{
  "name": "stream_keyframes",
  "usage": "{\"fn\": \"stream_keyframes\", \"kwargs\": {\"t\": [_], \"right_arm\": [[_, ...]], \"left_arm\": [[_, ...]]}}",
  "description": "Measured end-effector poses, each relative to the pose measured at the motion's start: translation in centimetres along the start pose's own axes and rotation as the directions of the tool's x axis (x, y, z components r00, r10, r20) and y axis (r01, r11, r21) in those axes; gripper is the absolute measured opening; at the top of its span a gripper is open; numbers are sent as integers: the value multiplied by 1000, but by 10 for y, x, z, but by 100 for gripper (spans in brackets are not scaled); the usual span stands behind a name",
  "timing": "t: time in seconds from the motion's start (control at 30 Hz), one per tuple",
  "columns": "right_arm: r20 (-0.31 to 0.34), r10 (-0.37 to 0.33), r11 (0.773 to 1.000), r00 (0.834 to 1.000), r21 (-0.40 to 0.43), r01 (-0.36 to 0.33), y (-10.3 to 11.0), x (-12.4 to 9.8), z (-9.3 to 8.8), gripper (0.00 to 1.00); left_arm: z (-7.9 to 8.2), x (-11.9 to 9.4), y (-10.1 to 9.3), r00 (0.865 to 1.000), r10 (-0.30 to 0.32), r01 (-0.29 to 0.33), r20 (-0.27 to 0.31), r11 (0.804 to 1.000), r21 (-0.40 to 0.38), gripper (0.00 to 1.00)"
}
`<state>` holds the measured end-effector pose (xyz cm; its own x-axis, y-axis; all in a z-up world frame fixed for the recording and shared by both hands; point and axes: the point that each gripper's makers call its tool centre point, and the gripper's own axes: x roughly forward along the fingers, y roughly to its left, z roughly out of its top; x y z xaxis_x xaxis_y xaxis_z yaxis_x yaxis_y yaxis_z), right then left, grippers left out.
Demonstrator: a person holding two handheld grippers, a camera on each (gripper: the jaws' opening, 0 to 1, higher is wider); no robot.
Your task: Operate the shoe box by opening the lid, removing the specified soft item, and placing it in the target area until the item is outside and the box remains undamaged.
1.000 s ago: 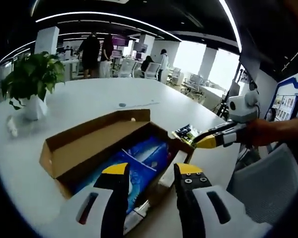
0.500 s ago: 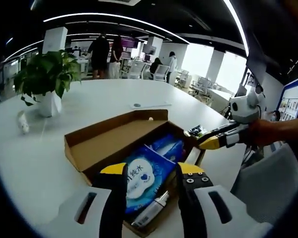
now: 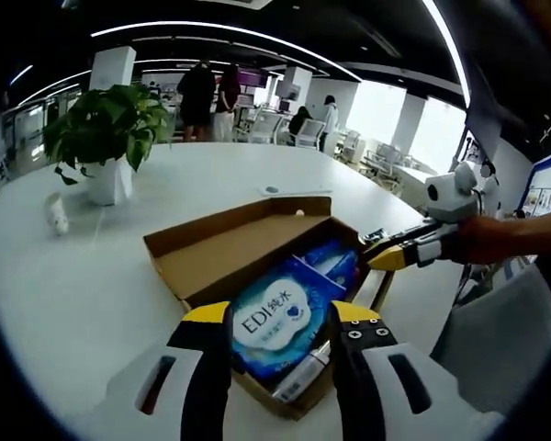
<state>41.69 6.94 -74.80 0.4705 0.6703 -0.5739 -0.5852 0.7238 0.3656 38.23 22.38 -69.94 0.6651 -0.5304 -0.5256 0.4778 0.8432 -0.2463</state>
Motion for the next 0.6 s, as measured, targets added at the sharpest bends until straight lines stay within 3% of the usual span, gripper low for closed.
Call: {"fn": "stream_keyframes", "kwargs": {"t": [0.6], "right_arm": [[-20,28,1000,999,0,-28,-1,33,11,19]], "left_arm": [[-6,-7,27,999,23,-23,-25,1000,2,45]]}}
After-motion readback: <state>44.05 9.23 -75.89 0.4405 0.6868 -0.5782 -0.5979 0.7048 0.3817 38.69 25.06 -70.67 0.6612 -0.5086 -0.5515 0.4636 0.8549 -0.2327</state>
